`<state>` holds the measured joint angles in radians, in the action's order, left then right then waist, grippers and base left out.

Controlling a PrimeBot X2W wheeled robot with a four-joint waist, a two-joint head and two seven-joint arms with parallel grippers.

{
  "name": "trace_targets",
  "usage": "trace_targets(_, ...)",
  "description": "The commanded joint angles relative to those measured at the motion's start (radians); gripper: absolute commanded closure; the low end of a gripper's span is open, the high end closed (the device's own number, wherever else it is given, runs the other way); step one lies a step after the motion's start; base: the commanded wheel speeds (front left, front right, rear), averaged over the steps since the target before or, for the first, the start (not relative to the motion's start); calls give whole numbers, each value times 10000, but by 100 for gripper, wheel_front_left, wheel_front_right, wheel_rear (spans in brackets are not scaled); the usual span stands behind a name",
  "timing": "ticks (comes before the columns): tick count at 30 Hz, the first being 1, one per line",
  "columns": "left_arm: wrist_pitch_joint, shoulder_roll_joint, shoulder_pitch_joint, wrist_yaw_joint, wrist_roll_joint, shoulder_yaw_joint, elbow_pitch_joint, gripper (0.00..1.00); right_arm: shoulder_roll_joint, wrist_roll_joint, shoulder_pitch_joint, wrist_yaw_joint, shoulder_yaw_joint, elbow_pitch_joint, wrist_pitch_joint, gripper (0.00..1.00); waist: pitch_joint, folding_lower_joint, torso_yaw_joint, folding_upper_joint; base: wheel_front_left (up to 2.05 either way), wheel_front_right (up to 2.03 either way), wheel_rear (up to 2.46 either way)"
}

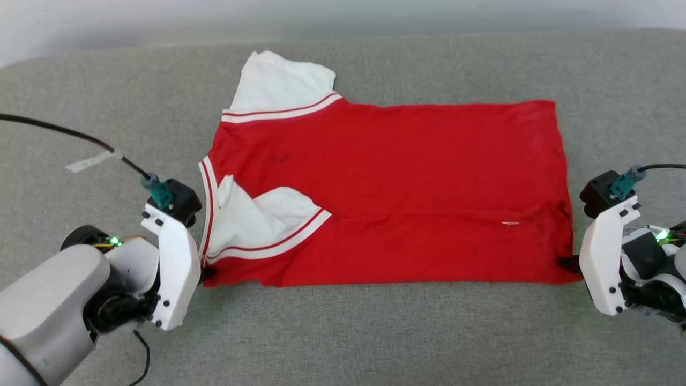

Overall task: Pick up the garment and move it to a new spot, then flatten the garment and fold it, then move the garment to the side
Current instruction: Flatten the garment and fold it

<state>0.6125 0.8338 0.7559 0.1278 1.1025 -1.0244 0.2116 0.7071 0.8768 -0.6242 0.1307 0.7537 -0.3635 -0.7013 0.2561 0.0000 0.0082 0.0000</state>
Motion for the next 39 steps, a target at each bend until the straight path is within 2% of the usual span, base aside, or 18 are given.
trace_targets(1, -15, 13, -154, 4, 63, 20, -20, 100, 14, 59, 142, 0, 19, 73, 59, 100, -195, 0, -45, 0, 0, 0, 0)
trace_targets(4, -91, 227, -408, -7, 183, -9, -195, 100, 393, 281, 286, -2, -29, 464, 275, 100, -496, 0, -82, 0, 0, 0, 0)
trace_targets(5, -131, 459, -726, -68, 286, -34, -517, 100, 813, 530, 601, -2, -81, 878, 362, 100, -735, 0, -99, 0, 0, 0, 0)
trace_targets(11, -164, 1012, -1480, -277, 565, -184, -1384, 100, 1786, 835, 1548, -3, -322, 1806, 362, 100, -1027, 0, -113, 0, 0, 0, 0)
trace_targets(16, -272, 1370, -2168, -565, 731, -358, -1896, 100, 2327, 998, 2379, -3, -632, 2348, 159, 100, -978, 0, -204, 0, 0, 0, 0)
trace_targets(20, -441, 1330, -2508, -749, 816, -435, -1950, 100, 2104, 877, 2792, -3, -836, 2336, 87, 100, -739, 0, -259, 0, 0, 0, 0)
trace_targets(26, -343, 1107, -2407, -881, 741, -504, -1470, 100, 1325, 368, 2882, -3, -1042, 1520, 271, 100, -429, 0, -227, 0, 0, 0, 0)
trace_targets(27, -314, 1059, -2368, -863, 715, -517, -1400, 82, 1190, 353, 2927, -3, -1039, 1363, 252, 100, -417, 0, -212, 0, 0, 0, 0)
trace_targets(28, -330, 1012, -2336, -832, 673, -525, -1343, 0, 1061, 369, 2981, -2, -1035, 1264, 227, 84, -415, 0, -193, 0, 0, 0, 0)
trace_targets(29, -359, 973, -2304, -813, 706, -507, -1302, 0, 930, 403, 3019, -2, -1074, 1193, 297, 54, -423, 0, -177, 0, 0, 0, 0)
trace_targets(30, -391, 969, -2244, -794, 678, -485, -1290, 0, 835, 400, 3037, -2, -1135, 1157, 396, 0, -438, 0, -159, 0, 0, 0, 0)
trace_targets(35, -519, 1270, -1728, -754, 531, -132, -1487, 0, 872, 21, 3082, -2, -1558, 1414, 1187, 0, -641, 0, -71, 0, 0, 0, 0)
trace_targets(39, -653, 1581, -1095, -861, 385, 351, -1718, 0, 828, -459, 3076, -3, -2335, 1938, 2341, 0, -743, 0, -98, 0, 0, 0, 0)
